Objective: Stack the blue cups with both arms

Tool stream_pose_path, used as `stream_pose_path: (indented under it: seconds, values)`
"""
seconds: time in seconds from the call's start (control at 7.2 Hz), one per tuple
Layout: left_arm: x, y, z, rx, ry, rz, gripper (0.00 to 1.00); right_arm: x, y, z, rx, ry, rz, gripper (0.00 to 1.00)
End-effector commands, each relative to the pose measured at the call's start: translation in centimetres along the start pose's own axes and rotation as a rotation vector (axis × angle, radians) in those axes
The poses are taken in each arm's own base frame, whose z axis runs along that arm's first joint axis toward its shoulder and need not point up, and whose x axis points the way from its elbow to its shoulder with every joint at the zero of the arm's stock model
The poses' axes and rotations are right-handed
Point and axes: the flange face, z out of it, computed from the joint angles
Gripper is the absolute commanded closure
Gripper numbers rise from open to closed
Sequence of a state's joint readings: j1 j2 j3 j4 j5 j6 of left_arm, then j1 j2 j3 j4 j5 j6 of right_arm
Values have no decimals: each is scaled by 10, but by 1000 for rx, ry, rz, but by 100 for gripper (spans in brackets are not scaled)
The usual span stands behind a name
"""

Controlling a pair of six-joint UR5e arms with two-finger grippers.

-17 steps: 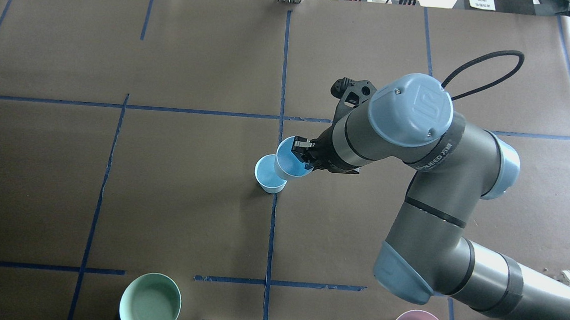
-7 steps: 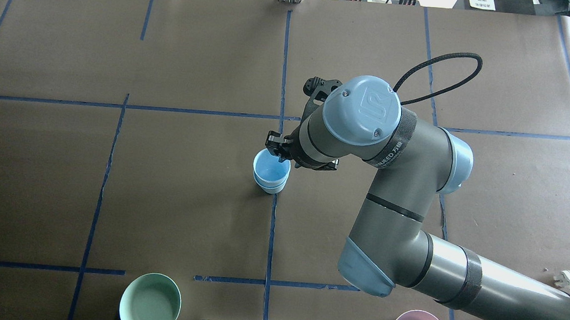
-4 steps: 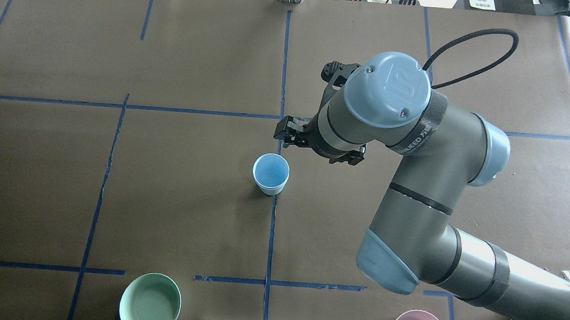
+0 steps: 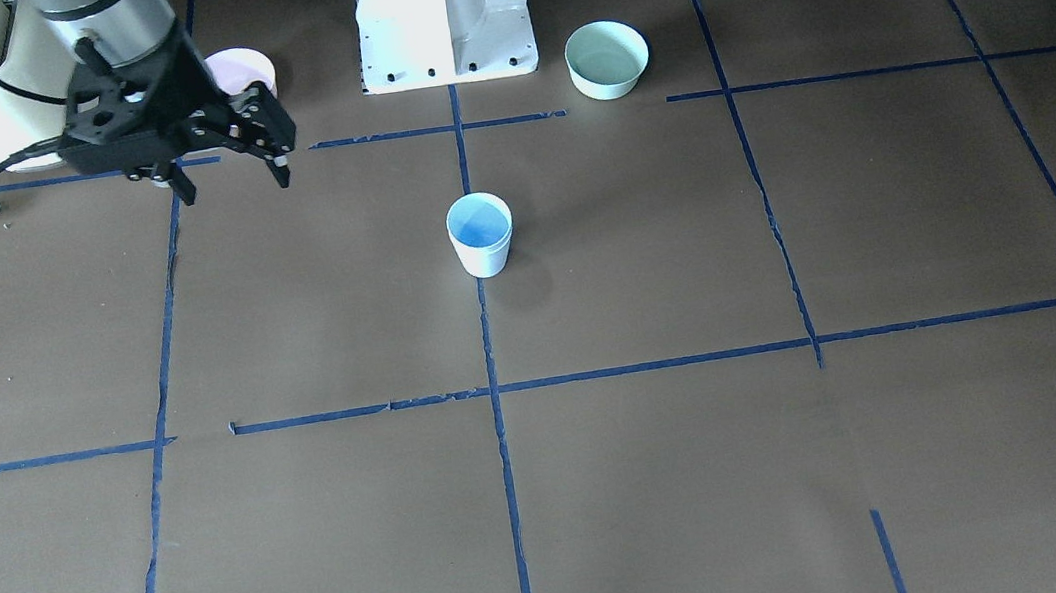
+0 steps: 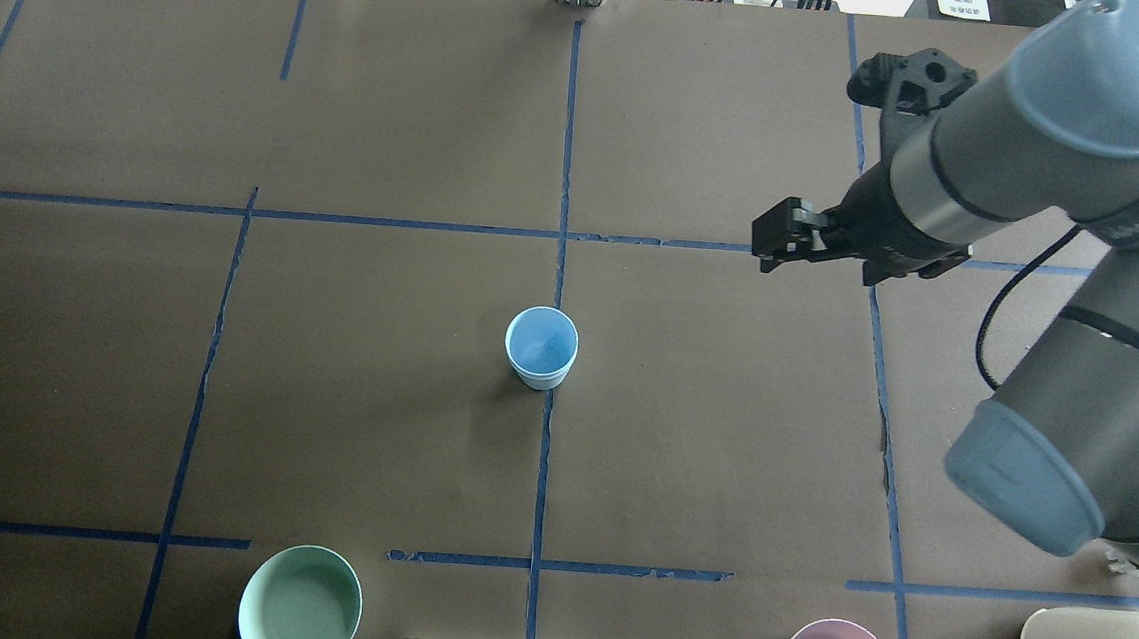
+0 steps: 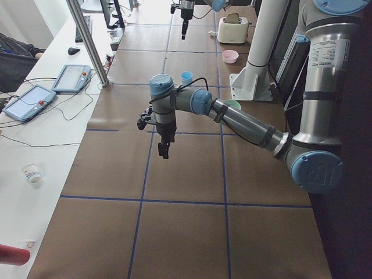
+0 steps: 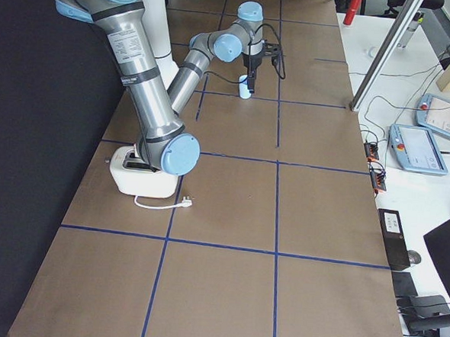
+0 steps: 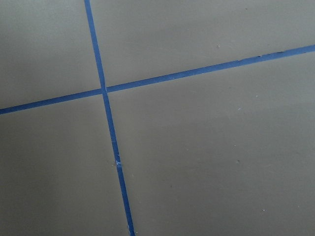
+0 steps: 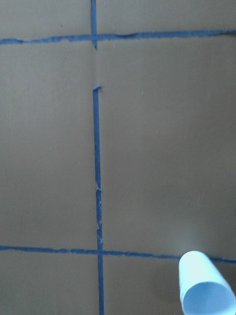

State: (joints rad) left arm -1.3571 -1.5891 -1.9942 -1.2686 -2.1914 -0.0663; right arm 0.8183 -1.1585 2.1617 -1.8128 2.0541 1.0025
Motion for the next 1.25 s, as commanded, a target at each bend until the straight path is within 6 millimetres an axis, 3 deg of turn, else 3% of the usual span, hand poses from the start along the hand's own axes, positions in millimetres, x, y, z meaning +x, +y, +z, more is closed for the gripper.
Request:
stream_pose_path:
  seconds: [0.0, 0.28, 0.56, 0.69, 0.83, 0.97, 1.11]
  values:
    - [-45, 2, 7, -15, 8, 15, 0, 117, -23, -18, -25, 53, -100, 0]
    - [-135, 6, 42, -32, 93, 16, 0, 242, -50, -29, -76, 68, -173, 0]
    - [-178, 11, 94, -40, 157, -18, 0, 381, -73, -27, -129, 16, -235, 0]
    - [-185, 12, 104, -20, 161, -7, 0, 424, -67, -24, -141, 11, -208, 0]
    - [-187, 15, 108, -25, 162, -9, 0, 443, -55, -17, -160, 17, -168, 0]
    - [-188, 18, 110, -27, 162, -10, 0, 446, -55, -22, -150, 18, -166, 0]
    - [-189, 19, 109, -25, 162, -12, 0, 468, -48, -31, -135, 21, -123, 0]
